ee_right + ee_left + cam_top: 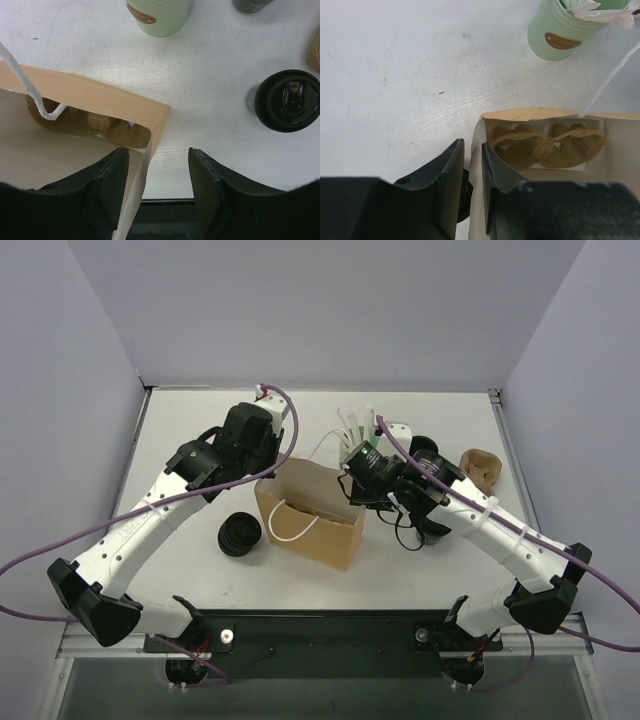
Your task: Pack the takeout coffee
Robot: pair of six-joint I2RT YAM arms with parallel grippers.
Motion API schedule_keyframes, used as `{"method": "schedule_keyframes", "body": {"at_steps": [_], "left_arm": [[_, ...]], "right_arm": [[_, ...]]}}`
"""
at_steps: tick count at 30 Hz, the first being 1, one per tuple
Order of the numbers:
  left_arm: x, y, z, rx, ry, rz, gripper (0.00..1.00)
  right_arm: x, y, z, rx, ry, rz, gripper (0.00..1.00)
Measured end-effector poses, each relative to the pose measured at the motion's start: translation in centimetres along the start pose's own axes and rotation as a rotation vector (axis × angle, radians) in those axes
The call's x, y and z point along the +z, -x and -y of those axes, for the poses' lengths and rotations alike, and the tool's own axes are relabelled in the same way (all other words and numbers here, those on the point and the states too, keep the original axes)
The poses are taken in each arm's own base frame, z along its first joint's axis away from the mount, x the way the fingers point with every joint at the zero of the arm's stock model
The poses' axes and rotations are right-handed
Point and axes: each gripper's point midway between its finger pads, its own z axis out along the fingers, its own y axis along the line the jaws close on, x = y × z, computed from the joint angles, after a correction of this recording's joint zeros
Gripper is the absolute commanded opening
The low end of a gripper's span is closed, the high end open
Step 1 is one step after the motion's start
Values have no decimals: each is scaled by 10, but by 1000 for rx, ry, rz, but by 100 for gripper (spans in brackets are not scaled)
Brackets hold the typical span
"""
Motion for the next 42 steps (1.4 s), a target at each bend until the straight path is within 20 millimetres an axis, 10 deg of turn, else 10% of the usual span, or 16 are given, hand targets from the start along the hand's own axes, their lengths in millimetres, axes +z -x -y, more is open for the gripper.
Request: {"method": "schedule_keyframes", "body": {"at_steps": [7, 12, 23, 28, 42], "left_arm": [[6, -5, 4, 5, -17, -27, 30], [11, -7, 2, 2, -23, -44, 0], [11, 0, 12, -16, -124, -29, 0], [10, 6, 18, -4, -156, -10, 49], [10, -11, 8, 1, -105, -77, 40]], "right_arm": [[1, 0, -1, -7, 0, 1, 51], [2, 2, -1, -17, -2, 8, 43], [13, 21, 7, -75, -41, 51, 14], [14, 39, 11, -72, -41, 93, 4], [13, 41, 13, -73, -14, 125, 3]]}}
